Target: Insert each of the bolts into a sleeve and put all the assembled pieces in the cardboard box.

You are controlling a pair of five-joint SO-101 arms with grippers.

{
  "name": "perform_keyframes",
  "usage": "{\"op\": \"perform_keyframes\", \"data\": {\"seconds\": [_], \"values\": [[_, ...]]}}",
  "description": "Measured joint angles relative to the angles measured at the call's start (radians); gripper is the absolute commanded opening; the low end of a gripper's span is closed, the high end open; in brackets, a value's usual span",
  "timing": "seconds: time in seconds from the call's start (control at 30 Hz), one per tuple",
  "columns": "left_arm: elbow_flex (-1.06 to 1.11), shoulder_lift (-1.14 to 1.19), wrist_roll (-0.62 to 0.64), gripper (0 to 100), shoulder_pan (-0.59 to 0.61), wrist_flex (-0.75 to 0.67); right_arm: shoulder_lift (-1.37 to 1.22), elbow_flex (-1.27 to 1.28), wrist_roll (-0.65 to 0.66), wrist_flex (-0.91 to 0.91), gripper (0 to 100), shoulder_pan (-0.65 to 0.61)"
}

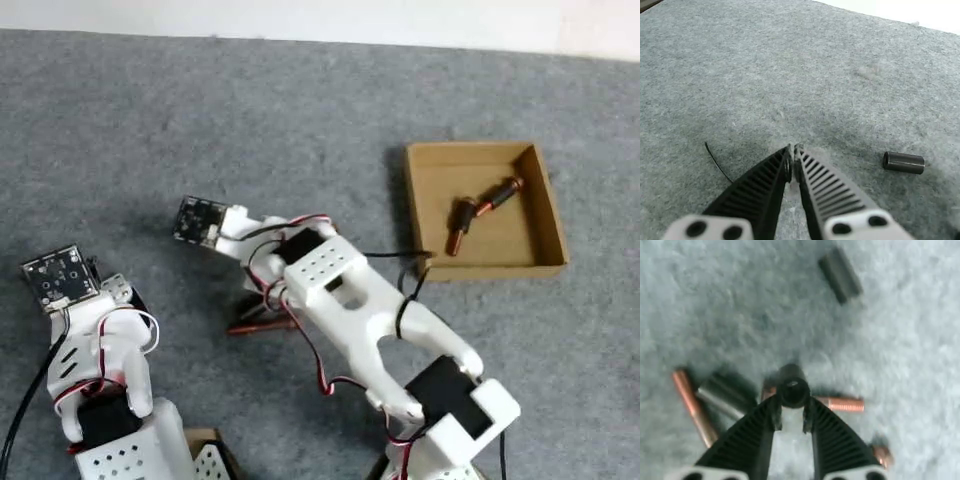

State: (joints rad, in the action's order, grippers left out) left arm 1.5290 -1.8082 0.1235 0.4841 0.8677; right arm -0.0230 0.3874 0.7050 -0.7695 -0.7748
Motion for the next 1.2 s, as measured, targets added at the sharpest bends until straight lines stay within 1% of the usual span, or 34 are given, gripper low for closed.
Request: {"op": "perform_keyframes", "data": {"seconds": [0.13, 0.33, 0.47, 0.53, 0.6, 0.7, 0.83, 0.93, 1.03, 1.2], "values": [[0.0, 0.0, 0.0, 3, 0.0, 0.0, 0.002, 0.0, -0.006, -0.054, 0.5, 0.044], [0.0, 0.0, 0.0, 3, 0.0, 0.0, 0.002, 0.0, -0.069, -0.081, 0.6, 0.14], [0.0, 0.0, 0.0, 3, 0.0, 0.0, 0.008, 0.023, -0.123, -0.081, 0.8, 0.152], [0.0, 0.0, 0.0, 3, 0.0, 0.0, 0.008, 0.023, -0.166, -0.081, 2.8, 0.149], [0.0, 0.0, 0.0, 3, 0.0, 0.0, 0.009, 0.023, -0.203, -0.057, 8.3, 0.129], [0.0, 0.0, 0.0, 3, 0.0, 0.0, 0.009, 0.031, -0.221, 0.011, 14.9, 0.071], [0.0, 0.0, 0.0, 3, 0.0, 0.0, -0.018, 0.031, -0.219, 0.028, 15.6, -0.006], [0.0, 0.0, 0.0, 3, 0.0, 0.0, -0.084, -0.002, -0.164, 0.028, 15.6, -0.057], [0.0, 0.0, 0.0, 3, 0.0, 0.0, -0.16, -0.055, -0.147, 0.028, 15.6, -0.115], [0.0, 0.0, 0.0, 3, 0.0, 0.0, -0.253, -0.153, -0.143, 0.026, 15.6, -0.147]]}}
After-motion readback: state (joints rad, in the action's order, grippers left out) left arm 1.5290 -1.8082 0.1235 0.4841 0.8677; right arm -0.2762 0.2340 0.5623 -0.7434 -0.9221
